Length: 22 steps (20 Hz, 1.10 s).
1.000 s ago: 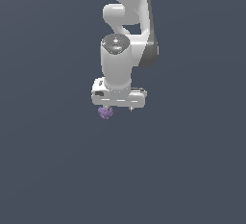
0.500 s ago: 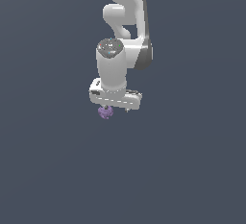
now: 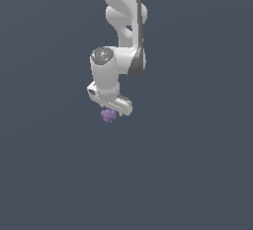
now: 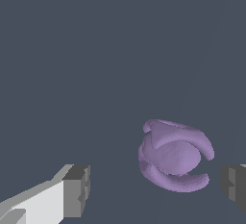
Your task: Pick up the object and move it to a goal position.
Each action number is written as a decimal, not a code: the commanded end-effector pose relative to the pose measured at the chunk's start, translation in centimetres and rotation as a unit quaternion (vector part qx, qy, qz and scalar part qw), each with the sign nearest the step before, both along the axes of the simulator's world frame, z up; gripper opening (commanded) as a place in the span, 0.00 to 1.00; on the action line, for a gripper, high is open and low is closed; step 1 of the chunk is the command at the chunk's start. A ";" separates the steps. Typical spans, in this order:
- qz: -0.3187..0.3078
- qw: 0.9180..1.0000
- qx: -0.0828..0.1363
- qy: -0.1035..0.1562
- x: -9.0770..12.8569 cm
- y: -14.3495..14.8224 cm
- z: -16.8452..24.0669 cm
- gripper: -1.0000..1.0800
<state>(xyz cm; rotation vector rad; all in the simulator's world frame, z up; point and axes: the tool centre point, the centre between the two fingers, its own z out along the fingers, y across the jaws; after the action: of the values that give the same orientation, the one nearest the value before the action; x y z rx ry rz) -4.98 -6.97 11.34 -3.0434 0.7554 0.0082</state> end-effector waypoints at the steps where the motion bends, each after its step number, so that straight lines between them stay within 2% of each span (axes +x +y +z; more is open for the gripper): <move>1: -0.035 0.999 -0.001 -0.001 -0.9 -0.9 -0.8 0.96; 9: -0.095 0.995 -0.003 -0.001 -2.7 -2.4 -2.3 0.96; 16: -0.097 0.995 -0.004 -0.001 -2.8 -2.5 -2.6 0.96; 22: -0.099 0.995 -0.004 -0.001 -2.9 -2.5 -5.0 0.96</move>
<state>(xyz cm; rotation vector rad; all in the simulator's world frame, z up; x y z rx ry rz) -7.81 -9.47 7.13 -2.9601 1.0521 -0.0006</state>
